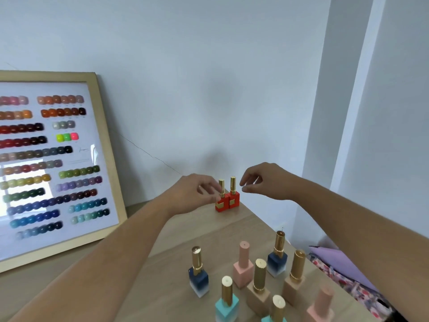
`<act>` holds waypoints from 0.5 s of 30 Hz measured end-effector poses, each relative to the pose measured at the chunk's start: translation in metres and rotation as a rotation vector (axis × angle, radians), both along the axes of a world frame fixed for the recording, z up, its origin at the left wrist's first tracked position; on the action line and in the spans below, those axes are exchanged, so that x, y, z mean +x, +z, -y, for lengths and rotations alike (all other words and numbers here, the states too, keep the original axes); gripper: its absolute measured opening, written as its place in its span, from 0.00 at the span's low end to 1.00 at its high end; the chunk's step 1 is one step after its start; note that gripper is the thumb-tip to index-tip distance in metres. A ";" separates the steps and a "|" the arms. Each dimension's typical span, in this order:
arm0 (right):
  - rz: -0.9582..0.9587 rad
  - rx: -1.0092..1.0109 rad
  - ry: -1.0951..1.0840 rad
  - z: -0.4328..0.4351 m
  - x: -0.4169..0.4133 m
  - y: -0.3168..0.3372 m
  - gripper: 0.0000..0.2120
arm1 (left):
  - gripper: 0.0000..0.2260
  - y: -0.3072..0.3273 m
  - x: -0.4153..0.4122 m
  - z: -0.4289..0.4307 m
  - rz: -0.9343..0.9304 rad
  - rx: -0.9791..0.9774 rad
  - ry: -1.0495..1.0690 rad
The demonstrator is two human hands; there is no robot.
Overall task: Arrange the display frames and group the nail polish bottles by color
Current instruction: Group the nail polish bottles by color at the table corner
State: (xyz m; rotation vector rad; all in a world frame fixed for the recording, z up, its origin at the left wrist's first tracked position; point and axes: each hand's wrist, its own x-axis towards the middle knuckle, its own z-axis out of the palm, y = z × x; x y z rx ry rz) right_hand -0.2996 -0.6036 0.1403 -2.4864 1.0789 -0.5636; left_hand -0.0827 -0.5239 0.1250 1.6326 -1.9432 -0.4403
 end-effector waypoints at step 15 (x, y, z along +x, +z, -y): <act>-0.325 0.138 0.065 -0.077 -0.047 -0.003 0.05 | 0.11 -0.014 0.012 -0.101 -0.020 0.322 -0.185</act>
